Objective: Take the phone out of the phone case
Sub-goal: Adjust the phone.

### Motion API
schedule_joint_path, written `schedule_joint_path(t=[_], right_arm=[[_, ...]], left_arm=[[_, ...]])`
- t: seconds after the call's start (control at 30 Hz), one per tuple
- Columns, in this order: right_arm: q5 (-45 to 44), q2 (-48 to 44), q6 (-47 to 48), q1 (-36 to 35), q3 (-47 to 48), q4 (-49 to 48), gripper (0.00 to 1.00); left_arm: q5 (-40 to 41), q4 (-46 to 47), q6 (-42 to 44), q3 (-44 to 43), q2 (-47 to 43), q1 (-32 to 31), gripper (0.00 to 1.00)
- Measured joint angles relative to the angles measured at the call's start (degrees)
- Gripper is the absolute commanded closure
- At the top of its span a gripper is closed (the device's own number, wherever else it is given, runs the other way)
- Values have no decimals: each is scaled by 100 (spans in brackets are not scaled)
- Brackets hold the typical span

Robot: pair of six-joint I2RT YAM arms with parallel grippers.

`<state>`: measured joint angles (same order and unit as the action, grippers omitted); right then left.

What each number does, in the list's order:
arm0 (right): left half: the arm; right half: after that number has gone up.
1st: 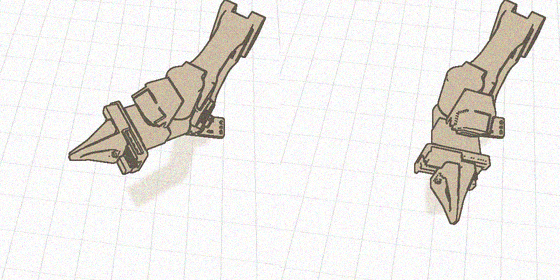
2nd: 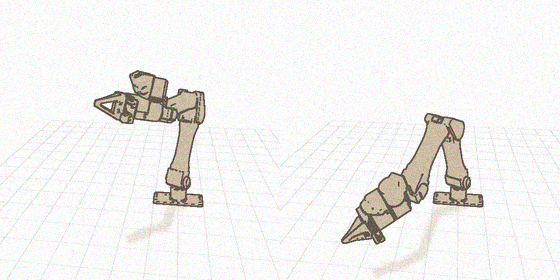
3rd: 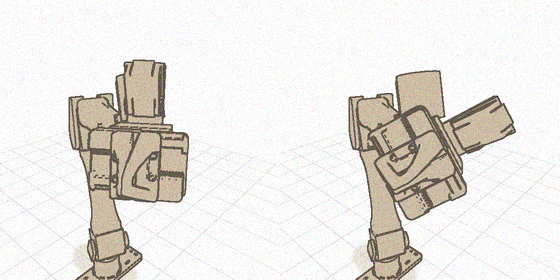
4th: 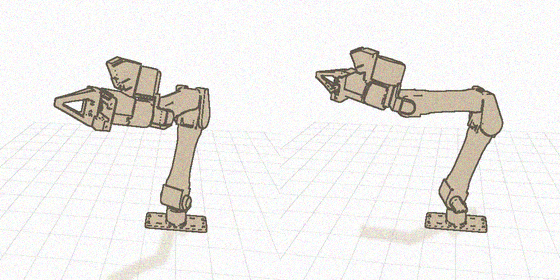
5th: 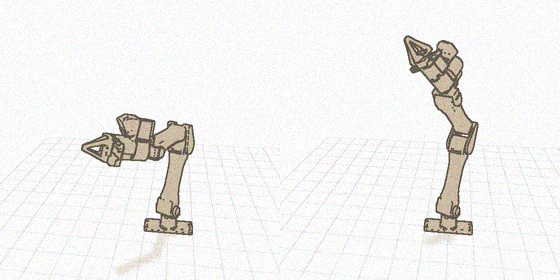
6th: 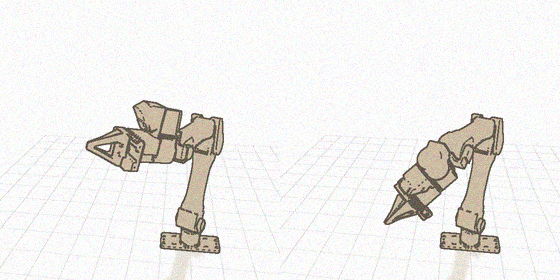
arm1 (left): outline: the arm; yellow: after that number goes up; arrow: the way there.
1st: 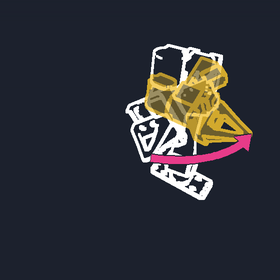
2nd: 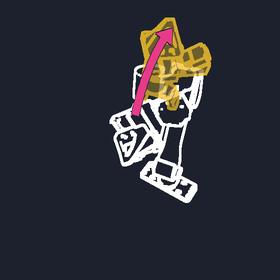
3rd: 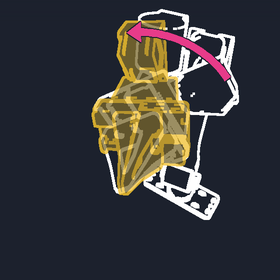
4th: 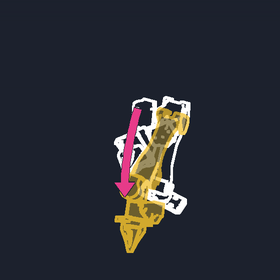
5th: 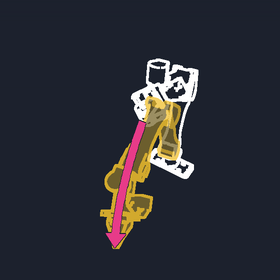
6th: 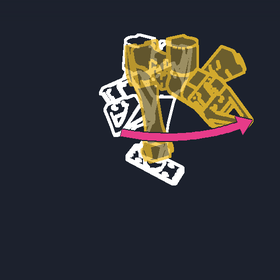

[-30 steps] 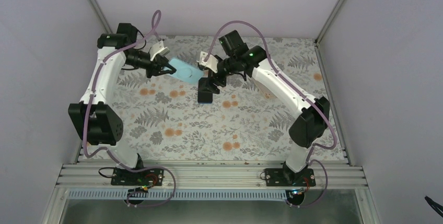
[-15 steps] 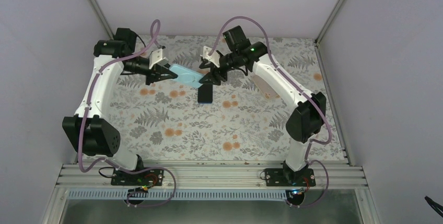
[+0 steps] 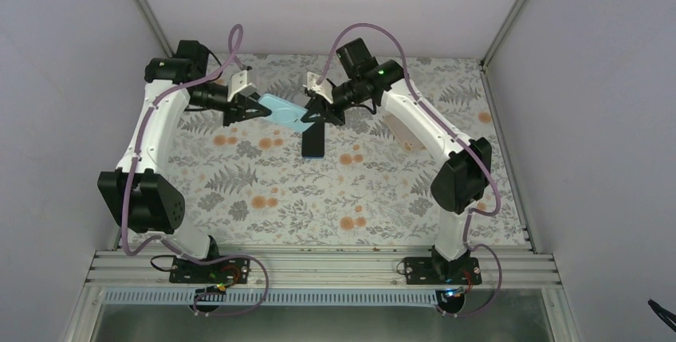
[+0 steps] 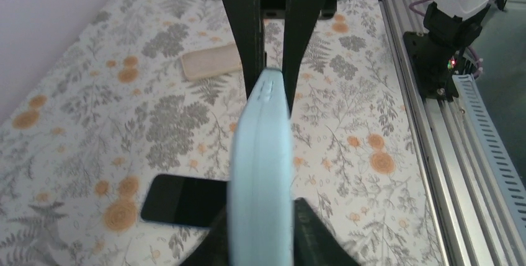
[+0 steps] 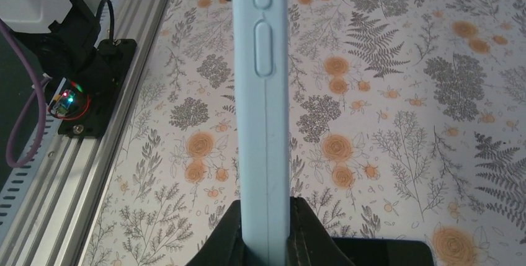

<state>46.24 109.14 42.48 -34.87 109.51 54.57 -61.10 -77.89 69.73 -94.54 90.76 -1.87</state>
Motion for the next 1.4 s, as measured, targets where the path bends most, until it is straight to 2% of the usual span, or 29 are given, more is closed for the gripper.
schedule_joint_path(t=[0.1,0.13,0.5,0.73,0.93,1.13,1.3,1.4], right_arm=[[-190,-81,-160,2,-136,-142,97],[-323,-133,-229,2,-238,-223,97],[-3119,-1541,-822,-46,-2173,-1926,97],[-5034,-2774,-229,-776,-3683,-3947,97],[-6505,-3126,1224,-1598,-5412,-6439,97],[-7372,-2752,3158,-1738,-6798,-9466,97],[-7473,-1821,5088,-1764,-7160,-12568,97],[-7405,-1182,5869,-1788,-7095,-13366,97]], left_arm=[[-105,-2,-83,-155,96,-15,9],[-129,-2,-168,-245,114,-24,1],[-129,-17,-1294,-680,-33,-15,0],[190,48,-3191,-1919,844,-9,0],[256,74,-4330,-2046,1217,11,0],[-103,76,-4913,-1897,1215,11,0],[-522,70,-5298,-1237,1172,13,0],[-625,39,-5386,-1043,1187,15,0]])
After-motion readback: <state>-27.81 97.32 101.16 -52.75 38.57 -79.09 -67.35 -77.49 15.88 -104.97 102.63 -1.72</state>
